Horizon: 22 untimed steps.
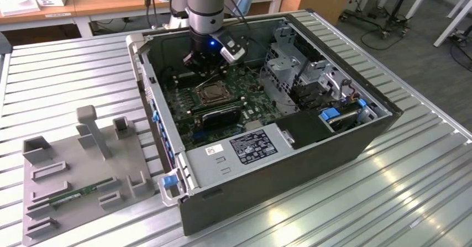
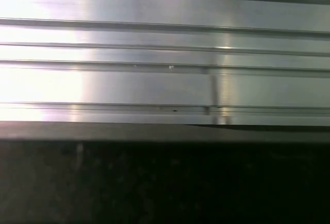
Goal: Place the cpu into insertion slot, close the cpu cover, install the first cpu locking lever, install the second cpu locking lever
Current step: 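Install the first cpu locking lever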
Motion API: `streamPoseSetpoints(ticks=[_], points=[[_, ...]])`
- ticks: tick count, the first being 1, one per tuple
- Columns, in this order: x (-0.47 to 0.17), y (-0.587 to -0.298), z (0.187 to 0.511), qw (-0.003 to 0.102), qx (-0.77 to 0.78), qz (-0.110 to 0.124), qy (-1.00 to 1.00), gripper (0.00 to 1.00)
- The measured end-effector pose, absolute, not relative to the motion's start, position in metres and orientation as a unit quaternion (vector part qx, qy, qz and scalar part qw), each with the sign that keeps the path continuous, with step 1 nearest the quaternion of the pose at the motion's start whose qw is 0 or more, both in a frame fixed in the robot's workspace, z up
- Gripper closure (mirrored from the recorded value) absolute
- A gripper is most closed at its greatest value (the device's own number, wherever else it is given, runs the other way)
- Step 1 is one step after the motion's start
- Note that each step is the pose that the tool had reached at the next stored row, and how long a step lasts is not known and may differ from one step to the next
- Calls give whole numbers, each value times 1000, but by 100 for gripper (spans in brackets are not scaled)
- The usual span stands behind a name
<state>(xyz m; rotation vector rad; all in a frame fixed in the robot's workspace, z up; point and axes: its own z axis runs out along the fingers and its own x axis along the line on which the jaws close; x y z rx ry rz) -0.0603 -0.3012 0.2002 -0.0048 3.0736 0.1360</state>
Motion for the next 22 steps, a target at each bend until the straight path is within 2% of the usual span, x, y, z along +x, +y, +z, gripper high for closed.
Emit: streamPoseSetpoints(ticks=[13,22], points=[[-62,-301,214,33,-2,44,998,89],[-78,-301,215,43,-2,45,998,89]])
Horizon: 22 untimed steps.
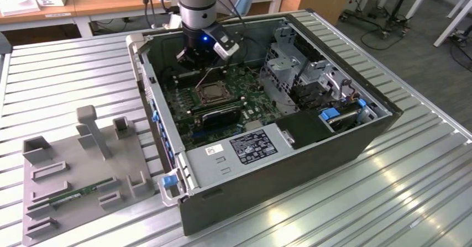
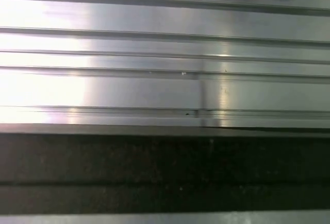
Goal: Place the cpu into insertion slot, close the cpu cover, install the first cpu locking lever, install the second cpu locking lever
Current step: 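Install the first cpu locking lever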
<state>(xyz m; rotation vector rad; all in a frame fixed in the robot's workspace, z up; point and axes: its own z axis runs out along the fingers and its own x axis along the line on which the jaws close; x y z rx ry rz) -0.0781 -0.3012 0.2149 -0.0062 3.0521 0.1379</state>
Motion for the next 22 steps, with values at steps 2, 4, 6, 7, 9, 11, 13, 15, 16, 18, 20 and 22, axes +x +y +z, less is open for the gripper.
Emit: streamPoseSetpoints(ticks=[2,4,6,7,9,11,13,15,16,18,20,22], points=[[-78,-301,219,43,-2,45,998,89],[-78,-301,224,44,-2,45,998,89],[-79,-301,228,44,-2,45,998,89],[-79,-301,230,44,-2,45,998,89],[-79,-301,234,45,-2,45,998,89],[-80,-301,237,46,-2,45,998,89],[-80,-301,238,47,-2,45,998,89],[-80,-301,238,48,-2,45,998,89],[-80,-301,238,48,-2,45,998,89],[-80,-302,238,48,-2,45,998,89],[-80,-304,238,48,-2,45,998,89],[-80,-306,238,48,-2,45,998,89]])
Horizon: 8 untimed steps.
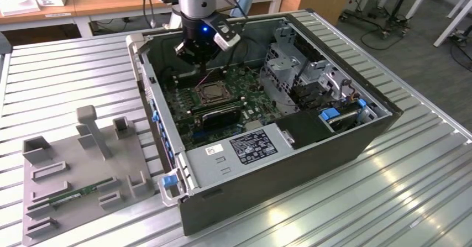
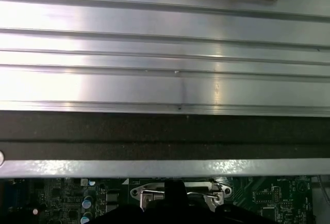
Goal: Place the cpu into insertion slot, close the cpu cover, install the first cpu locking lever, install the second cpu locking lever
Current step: 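Install the first cpu locking lever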
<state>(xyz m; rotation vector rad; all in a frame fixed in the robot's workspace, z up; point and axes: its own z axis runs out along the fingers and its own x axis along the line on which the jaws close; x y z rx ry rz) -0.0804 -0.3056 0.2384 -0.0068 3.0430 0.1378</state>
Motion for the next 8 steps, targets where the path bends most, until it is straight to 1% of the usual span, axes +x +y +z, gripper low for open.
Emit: streamPoseSetpoints(ticks=[3,6,8], points=[[-80,-308,238,48,-2,50,998,89],[-80,-310,238,48,-2,61,997,89],[-80,-311,238,48,-2,61,997,89]])
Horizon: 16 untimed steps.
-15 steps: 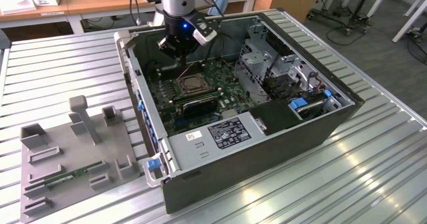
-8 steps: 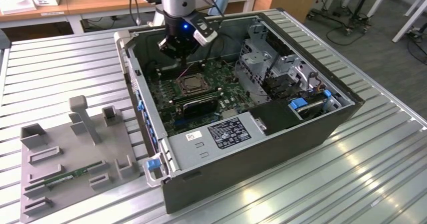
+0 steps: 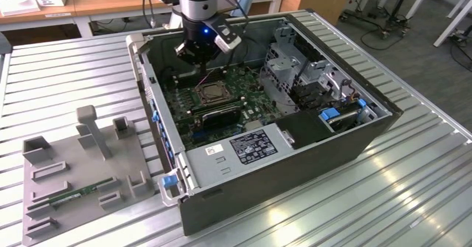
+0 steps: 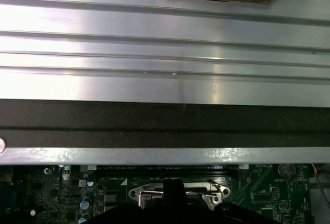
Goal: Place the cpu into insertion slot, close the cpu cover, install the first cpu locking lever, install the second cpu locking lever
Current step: 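Install the first cpu locking lever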
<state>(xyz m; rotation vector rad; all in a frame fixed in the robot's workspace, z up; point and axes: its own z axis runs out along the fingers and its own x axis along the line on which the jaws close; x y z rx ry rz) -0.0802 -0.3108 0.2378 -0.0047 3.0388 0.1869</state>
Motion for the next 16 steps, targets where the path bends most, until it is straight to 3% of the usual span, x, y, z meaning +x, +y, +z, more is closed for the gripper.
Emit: streamPoseSetpoints(ticks=[16], points=[[-77,-311,228,49,-2,62,997,89]])
